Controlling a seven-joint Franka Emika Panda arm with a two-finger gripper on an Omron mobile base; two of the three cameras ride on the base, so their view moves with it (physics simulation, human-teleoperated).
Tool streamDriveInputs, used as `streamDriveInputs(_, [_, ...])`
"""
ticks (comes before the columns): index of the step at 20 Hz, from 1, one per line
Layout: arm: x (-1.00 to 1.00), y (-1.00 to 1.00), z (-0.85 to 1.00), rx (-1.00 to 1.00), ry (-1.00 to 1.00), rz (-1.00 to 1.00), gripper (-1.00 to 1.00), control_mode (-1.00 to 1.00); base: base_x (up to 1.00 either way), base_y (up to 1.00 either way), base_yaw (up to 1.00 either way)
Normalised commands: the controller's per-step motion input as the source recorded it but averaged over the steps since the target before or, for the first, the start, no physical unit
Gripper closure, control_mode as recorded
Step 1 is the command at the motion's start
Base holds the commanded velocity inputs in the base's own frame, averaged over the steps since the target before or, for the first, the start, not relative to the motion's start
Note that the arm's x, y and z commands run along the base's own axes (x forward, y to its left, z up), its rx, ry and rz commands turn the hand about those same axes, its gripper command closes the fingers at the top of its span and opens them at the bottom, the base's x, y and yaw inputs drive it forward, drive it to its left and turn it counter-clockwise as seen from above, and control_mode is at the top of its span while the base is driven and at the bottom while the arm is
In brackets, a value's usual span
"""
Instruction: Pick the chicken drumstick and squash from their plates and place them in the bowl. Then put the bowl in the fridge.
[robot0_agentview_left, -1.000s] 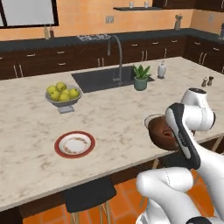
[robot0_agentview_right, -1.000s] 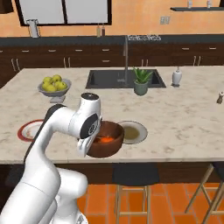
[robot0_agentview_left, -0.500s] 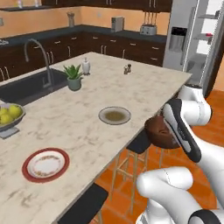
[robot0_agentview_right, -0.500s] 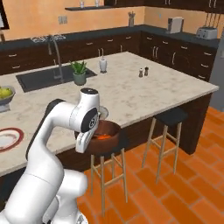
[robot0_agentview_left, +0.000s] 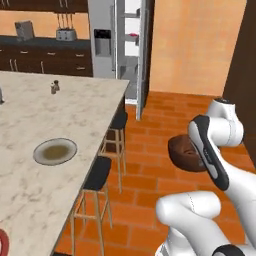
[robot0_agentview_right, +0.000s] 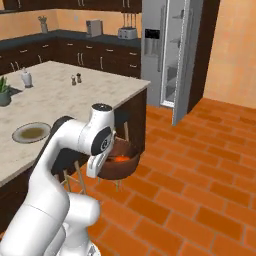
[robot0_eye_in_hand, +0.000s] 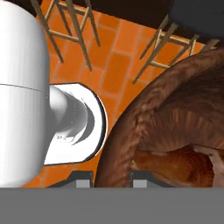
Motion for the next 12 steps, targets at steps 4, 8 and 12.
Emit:
streamDriveInputs(4, [0.00, 0.00, 0.00, 0.00, 0.00, 0.00, 1.00, 1.00, 0.96, -0.95, -0.16])
streamDriveInputs(8, [0.00, 0.00, 0.00, 0.00, 0.00, 0.00, 1.00, 1.00, 1.00, -1.00, 0.02])
streamDriveInputs(12, [0.00, 0.00, 0.00, 0.00, 0.00, 0.00, 1.00, 1.00, 1.00, -0.89, 0.10])
